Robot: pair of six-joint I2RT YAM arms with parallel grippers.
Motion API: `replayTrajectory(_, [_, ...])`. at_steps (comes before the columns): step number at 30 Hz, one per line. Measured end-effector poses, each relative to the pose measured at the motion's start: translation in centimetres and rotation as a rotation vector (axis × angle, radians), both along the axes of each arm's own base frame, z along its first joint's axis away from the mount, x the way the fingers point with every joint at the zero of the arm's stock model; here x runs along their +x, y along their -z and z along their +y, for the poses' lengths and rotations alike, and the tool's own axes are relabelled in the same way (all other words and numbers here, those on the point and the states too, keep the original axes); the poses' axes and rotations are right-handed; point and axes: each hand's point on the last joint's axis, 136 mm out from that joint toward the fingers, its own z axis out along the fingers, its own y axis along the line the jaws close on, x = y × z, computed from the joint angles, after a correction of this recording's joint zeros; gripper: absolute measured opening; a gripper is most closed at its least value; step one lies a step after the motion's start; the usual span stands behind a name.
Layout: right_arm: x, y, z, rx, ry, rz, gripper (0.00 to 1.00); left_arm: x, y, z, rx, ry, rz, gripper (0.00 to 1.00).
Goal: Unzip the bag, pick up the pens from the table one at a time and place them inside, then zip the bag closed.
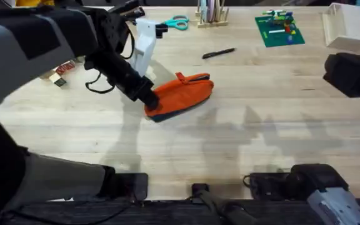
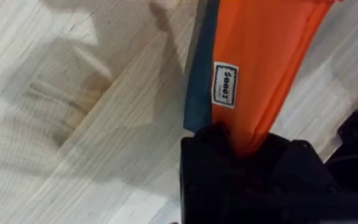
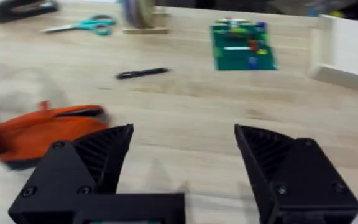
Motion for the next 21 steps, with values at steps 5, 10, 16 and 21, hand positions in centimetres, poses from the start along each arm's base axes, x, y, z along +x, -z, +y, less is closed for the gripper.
replayTrajectory(5, [-0.1,-0.1,2.2,0.058,-0.111,0.000,0.998,0.1,0.0,0.0,0.000,-0.006,0.000,0.040])
replayTrajectory(10, [-0.4,0.7,5.0,0.146,-0.259,0.058,0.998,0.3,-0.1,0.0,0.003,-0.010,-0.005,0.043])
replayTrajectory(16, [2.1,3.7,10.1,0.344,-0.503,0.298,0.998,2.7,-1.2,0.2,0.027,-0.005,-0.076,0.043])
replayTrajectory(21, [2.6,5.0,15.1,0.346,-0.713,0.388,0.998,2.7,-1.2,0.2,0.030,-0.005,-0.078,0.043])
